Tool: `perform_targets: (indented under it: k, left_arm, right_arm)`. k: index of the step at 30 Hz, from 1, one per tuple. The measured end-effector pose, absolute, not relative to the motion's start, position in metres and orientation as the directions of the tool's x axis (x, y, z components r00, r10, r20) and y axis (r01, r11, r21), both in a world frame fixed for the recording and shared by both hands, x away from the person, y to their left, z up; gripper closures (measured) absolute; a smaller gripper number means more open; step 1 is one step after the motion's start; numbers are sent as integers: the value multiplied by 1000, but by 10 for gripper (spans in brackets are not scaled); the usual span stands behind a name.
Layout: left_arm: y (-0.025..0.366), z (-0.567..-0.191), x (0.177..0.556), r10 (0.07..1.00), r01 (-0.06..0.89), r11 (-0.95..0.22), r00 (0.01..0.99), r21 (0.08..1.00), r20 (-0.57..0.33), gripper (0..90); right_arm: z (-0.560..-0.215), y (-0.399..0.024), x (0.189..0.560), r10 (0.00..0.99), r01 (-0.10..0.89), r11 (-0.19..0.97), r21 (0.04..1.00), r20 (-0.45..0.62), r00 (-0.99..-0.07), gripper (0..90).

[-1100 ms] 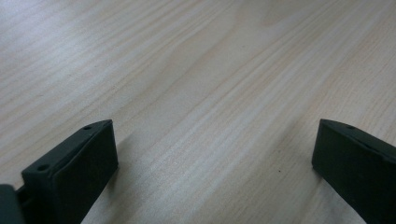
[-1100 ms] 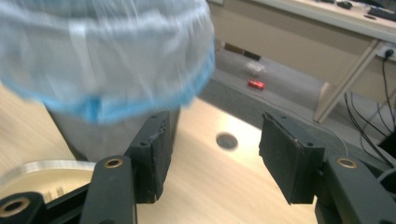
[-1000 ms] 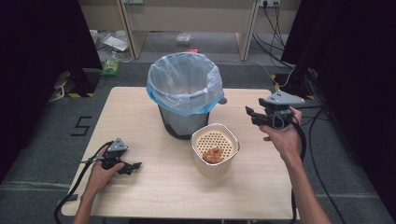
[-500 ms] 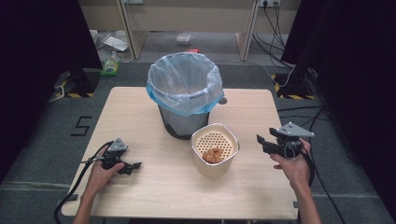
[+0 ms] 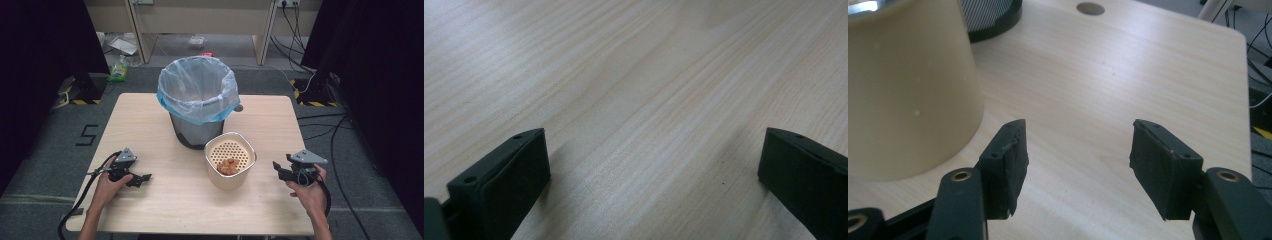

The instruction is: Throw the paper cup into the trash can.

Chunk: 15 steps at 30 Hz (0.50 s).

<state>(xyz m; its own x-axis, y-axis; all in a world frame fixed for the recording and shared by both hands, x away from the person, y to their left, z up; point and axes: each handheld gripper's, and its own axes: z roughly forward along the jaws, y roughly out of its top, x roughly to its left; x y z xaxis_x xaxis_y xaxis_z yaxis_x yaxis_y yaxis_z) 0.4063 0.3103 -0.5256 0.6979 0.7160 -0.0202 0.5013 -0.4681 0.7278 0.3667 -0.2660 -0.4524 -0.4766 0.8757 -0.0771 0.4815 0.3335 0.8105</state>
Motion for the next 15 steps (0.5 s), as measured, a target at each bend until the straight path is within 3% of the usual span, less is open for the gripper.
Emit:
perform_targets:
  k: [15]
  left_arm:
    - [310,-526,406,716,502,-469,698,727,-21,0]
  right_arm:
    - [-500,-258,364,859,581,383,718,-44,-511,375]
